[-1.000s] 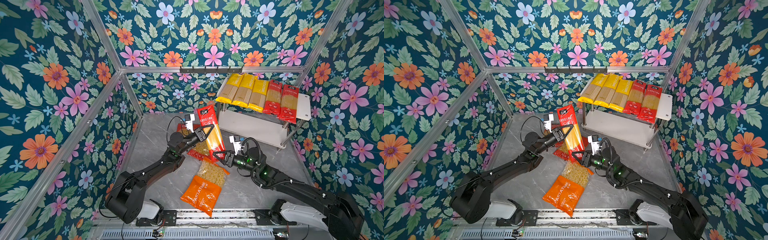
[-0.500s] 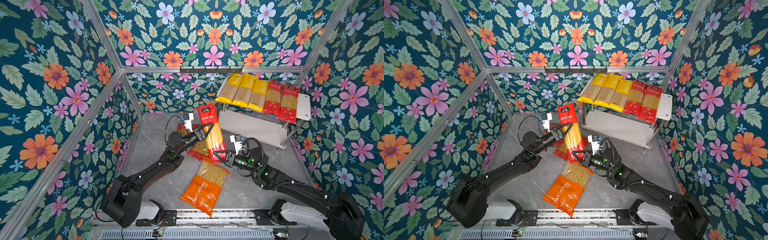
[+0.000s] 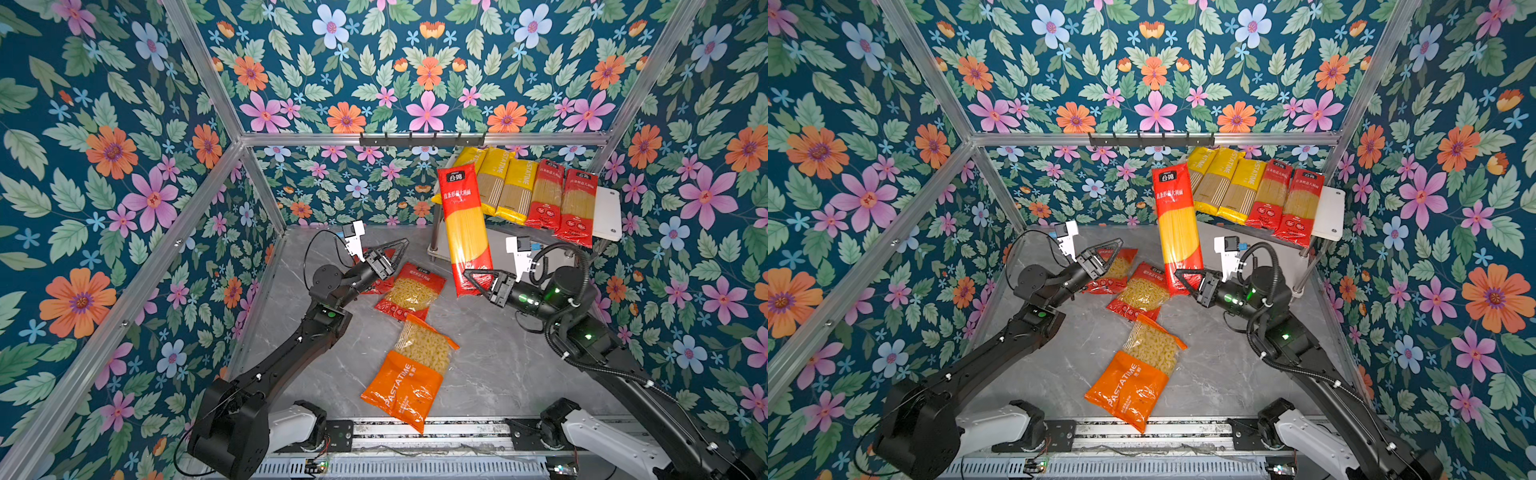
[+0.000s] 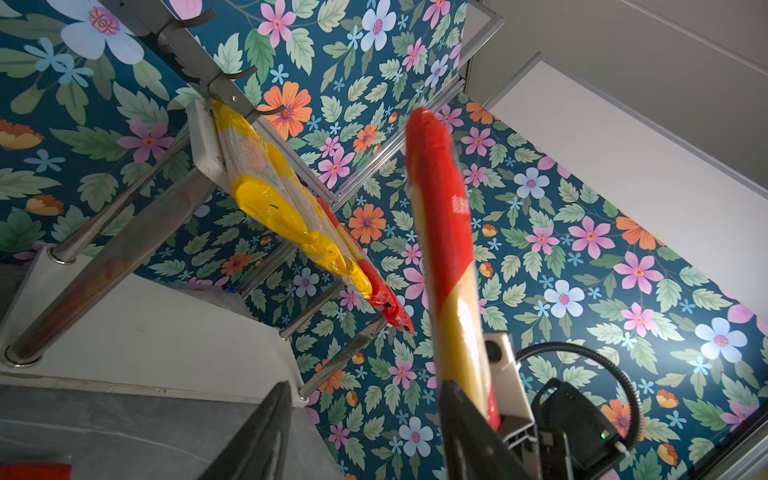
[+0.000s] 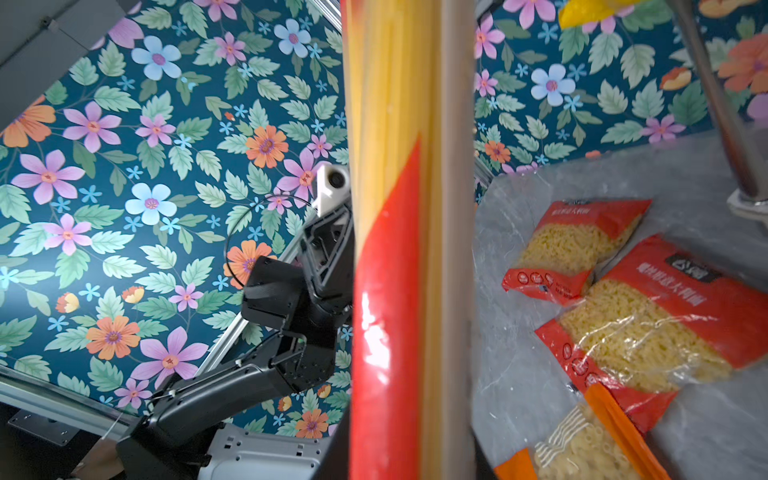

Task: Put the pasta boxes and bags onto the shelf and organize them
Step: 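Carry the red spaghetti bag to the upper shelf with the right gripper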

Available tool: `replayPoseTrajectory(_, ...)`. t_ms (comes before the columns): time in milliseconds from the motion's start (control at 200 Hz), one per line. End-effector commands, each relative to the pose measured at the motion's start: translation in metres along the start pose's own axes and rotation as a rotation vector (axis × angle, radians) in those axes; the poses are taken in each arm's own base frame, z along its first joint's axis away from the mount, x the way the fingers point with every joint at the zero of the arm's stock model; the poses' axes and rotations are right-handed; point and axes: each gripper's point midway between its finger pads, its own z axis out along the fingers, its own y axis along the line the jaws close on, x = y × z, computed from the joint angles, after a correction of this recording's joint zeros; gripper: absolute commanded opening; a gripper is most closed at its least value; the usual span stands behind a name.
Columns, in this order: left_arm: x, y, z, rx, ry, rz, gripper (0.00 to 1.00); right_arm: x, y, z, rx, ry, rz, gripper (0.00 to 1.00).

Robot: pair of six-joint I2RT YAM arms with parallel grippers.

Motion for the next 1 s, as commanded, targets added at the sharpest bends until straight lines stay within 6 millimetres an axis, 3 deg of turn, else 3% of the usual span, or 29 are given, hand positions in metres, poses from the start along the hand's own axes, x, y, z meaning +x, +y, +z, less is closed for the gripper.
replayPoseTrajectory(0,0.004,0.006,-0.003,-0.011,0.012,0.011,0.59,-0.028,0.013,-0.025,0.031,-0.018,-0.109,0.0)
replayPoseTrajectory(165,0.012,0.015,-0.005,-0.014,0.019,-0.02,0.59,-0.091,-0.001,-0.077,0.156,-0.148,-0.037,0.0)
replayPoseTrajectory(335,0.018,0.023,-0.005,-0.027,0.034,-0.037,0.59,-0.136,-0.027,-0.123,0.233,-0.267,0.076,0.0)
replayPoseTrajectory(670,0.028,0.035,-0.002,-0.03,0.059,-0.073,0.59,-0.166,-0.081,-0.163,0.489,-0.376,0.161,0.0)
replayPoseTrajectory(830,0.025,0.036,0.007,-0.022,0.067,-0.092,0.59,-0.182,-0.09,-0.183,0.578,-0.427,0.174,0.0)
replayPoseTrajectory(995,0.026,0.041,0.024,-0.019,0.104,-0.12,0.58,-0.186,-0.102,-0.198,0.679,-0.417,0.194,0.0)
